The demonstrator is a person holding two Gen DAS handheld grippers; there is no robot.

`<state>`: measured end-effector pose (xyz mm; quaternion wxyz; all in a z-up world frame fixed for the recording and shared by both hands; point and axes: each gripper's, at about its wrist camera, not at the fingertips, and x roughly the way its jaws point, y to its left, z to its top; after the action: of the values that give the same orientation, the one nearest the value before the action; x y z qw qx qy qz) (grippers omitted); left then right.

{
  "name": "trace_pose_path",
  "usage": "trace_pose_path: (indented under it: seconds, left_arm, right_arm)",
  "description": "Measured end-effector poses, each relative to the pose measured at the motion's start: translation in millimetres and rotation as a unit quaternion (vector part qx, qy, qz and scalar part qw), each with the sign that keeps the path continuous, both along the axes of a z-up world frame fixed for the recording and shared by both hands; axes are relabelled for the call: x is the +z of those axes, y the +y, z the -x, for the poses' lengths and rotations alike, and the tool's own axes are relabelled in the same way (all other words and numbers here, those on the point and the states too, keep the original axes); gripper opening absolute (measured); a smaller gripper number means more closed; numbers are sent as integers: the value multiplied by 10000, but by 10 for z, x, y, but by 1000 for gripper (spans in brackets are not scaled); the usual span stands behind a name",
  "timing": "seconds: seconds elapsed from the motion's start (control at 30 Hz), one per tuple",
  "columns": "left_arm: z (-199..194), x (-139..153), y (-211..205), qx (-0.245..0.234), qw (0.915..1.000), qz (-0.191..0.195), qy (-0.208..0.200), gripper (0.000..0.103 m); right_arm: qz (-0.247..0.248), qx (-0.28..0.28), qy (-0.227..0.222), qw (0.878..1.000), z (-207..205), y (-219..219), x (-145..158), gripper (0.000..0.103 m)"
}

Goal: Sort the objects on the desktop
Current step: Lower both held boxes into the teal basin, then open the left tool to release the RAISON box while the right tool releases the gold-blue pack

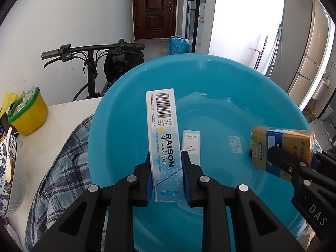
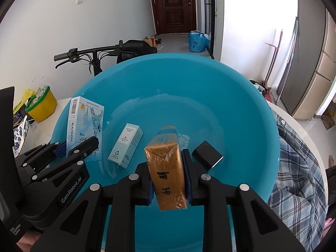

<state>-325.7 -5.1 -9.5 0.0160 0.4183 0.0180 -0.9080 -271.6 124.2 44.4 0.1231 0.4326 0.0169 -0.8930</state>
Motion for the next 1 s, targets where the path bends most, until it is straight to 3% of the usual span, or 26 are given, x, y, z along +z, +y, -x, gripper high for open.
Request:
trace_pose_path:
  seconds: [0.33,0.5,1.0]
  left_arm:
    - [-18,-6,155,-421,9989,193,84,25]
    - [-22,-12,233,-680,9977,49,42,25]
    - [1,-109,270,-592,9981,187,-58,25]
  right_arm:
    - [-51,33,-23,10000,-12,-10,-23,21]
    - [-32,33,-16,10000,-7,2,-21,21]
    - [-143,58,-113,9998,23,-67,-101,21]
